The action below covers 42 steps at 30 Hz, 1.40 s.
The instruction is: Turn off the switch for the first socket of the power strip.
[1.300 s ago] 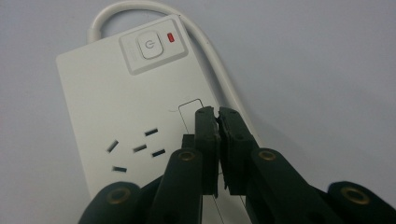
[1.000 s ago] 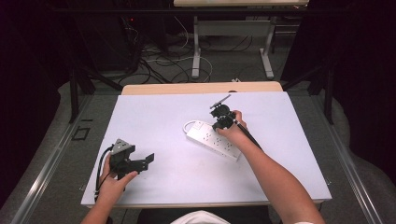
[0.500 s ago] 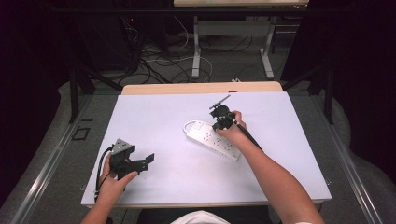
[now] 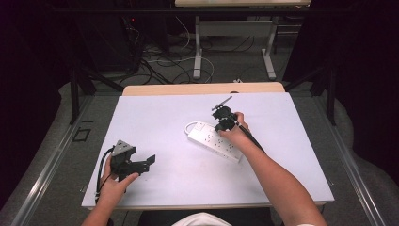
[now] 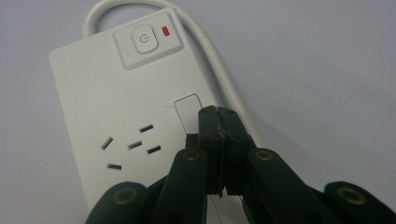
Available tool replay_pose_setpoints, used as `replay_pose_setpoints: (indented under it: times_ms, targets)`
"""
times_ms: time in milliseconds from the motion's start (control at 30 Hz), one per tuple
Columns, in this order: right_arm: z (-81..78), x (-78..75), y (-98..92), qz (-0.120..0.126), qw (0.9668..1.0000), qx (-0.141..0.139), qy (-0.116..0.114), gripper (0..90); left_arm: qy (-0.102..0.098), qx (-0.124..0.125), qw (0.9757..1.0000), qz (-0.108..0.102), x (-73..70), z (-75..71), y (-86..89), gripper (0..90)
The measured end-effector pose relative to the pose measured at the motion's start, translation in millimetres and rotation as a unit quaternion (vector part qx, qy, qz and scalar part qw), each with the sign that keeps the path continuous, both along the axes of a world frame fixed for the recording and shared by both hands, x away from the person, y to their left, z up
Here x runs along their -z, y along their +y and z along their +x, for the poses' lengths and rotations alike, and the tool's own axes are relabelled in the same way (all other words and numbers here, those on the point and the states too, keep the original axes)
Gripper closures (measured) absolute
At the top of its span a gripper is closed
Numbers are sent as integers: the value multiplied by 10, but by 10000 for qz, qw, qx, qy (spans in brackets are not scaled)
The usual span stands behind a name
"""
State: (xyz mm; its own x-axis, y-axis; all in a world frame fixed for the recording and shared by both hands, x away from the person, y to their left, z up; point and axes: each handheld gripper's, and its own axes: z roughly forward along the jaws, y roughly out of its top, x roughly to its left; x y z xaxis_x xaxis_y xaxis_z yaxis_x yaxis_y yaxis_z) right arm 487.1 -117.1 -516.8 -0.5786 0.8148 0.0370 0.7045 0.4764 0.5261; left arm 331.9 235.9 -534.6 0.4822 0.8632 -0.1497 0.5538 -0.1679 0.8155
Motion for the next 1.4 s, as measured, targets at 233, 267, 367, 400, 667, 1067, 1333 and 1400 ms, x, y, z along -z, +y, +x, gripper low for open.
replay_pose_setpoints:
  times_ms: [233, 267, 367, 400, 667, 1067, 1333, 1400]
  targets:
    - [-2, 6, 15, -21, 10000, 22, -87, 896, 36, 52, 10000, 3, 0, 16, 2, 93]
    - [-4, 5, 16, -33, 10000, 24, -85, 896, 1, 27, 10000, -11, 7, 19, -2, 94]
    - [-1, 9, 16, 1, 9999, 36, -109, 893, 40, 24, 10000, -15, 6, 20, 5, 94]
    - [4, 8, 8, -33, 9999, 14, -105, 890, 51, 26, 10000, -19, 5, 19, 6, 94]
    - [-13, -2, 14, 24, 10000, 21, -67, 856, 68, 22, 10000, -9, 7, 17, 8, 94]
    - [-50, -53, 12, 153, 9997, -58, -175, 816, 65, 24, 10000, 8, 7, 10, 7, 95]
    - [-85, -113, 2, 97, 9998, 8, -144, 730, 23, -4, 10000, -13, 16, 3, -7, 96]
    - [-92, -121, -1, 132, 9998, -9, -160, 707, 65, 34, 10000, 18, 8, 0, -2, 96]
